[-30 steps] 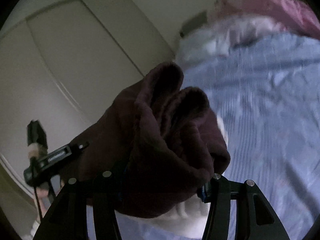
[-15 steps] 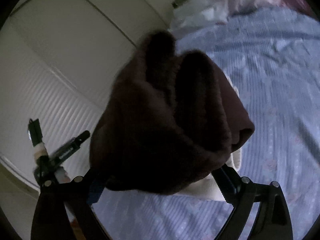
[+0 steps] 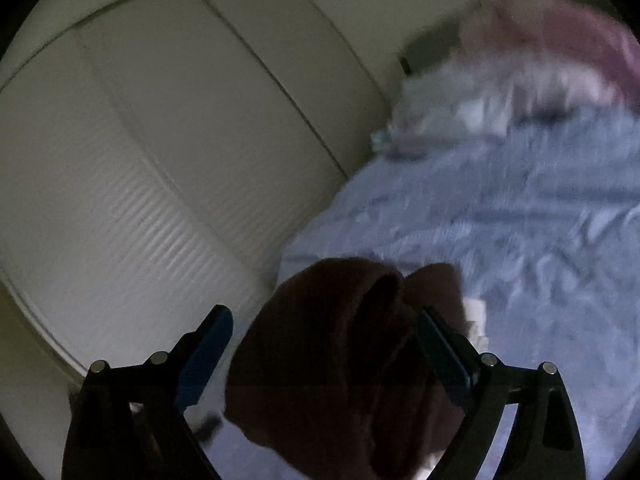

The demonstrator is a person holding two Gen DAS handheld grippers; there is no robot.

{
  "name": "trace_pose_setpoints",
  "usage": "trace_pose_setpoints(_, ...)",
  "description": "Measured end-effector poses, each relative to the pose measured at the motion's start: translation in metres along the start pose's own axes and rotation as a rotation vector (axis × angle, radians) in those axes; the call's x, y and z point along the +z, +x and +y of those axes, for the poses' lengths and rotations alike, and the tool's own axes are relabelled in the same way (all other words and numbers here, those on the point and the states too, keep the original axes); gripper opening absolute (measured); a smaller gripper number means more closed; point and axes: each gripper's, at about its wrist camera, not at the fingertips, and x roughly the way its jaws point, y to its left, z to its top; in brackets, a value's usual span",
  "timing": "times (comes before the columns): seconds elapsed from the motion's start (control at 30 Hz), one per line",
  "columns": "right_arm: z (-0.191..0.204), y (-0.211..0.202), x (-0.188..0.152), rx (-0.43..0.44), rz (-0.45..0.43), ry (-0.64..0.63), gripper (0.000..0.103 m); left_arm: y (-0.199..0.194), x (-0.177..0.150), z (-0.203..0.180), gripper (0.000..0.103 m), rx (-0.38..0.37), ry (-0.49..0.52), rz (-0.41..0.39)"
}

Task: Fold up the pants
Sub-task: 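Carry the bundle onto the white folded cloth and open both grippers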

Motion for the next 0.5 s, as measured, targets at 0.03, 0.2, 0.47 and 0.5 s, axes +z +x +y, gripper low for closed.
trace_pose_setpoints(0.03, -0.005, 0.009, 0.002, -0.018, 0.039, 0.024, 0.086, -0.001, -0.004, 0.001, 0.089, -0.009, -0.008, 0.002)
trace_pose_setpoints(0.2, -0.017, 0.062, 0.001, -0.123, 0.186, -0.049, 0.059, 0.032, -0.012, -0.009, 0.089, -0.030, 0.008, 0.057)
trace_pose_setpoints(0.47, -0.041, 0.071, 0.009, -0.198, 0.101, -0.108, 0.012, 0.046, -0.023, -0.022, 0.089, 0.011, 0.041, 0.038)
trace_pose_setpoints(0.5, -0.047, 0.076, 0.006, -0.204, 0.107, -0.087, 0.012, 0.048, -0.025, -0.023, 0.089, 0.012, 0.044, 0.049)
